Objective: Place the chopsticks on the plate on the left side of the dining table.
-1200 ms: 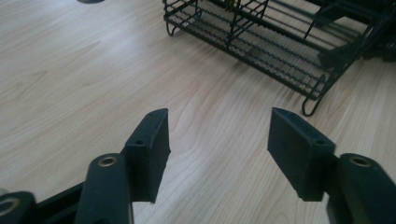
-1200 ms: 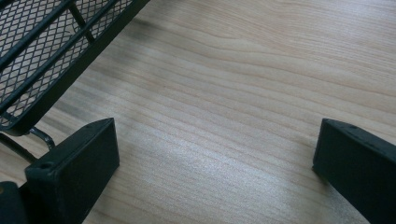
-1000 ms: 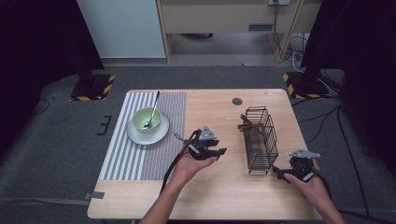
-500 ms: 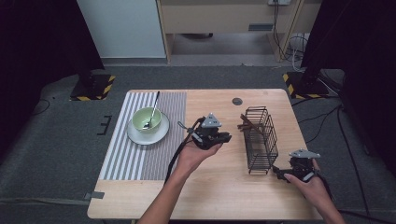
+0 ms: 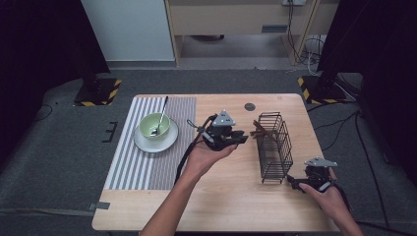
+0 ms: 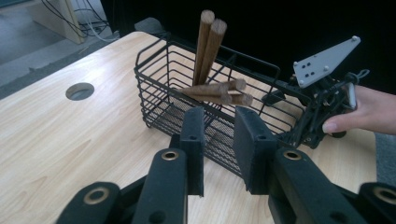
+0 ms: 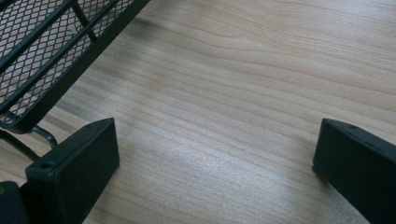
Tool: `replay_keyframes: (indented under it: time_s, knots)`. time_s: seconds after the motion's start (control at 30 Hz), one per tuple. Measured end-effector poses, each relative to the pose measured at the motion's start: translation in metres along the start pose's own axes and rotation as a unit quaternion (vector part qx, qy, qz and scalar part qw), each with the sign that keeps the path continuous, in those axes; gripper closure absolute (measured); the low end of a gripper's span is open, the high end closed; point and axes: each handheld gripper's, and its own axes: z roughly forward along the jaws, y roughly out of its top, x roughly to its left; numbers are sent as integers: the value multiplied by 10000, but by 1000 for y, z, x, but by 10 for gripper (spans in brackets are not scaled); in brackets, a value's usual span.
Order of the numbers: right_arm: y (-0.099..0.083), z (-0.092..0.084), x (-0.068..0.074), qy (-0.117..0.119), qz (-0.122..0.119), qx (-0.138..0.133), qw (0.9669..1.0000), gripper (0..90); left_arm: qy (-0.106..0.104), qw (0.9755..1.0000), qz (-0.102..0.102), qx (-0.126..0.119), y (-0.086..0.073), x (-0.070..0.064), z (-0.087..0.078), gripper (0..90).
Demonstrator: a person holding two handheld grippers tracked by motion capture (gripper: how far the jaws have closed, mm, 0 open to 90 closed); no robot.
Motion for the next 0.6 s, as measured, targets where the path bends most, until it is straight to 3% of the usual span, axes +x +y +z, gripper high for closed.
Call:
replay_keyframes:
  time_s: [0.3, 0.6]
  knots:
    - [0, 0, 0, 1, 3, 0, 10000, 5, 3, 9999, 134, -20, 11, -4, 7, 694]
    - [0, 0, 0, 11, -4, 0, 10000, 5, 64, 9999, 123, 62, 13, -1, 12, 712]
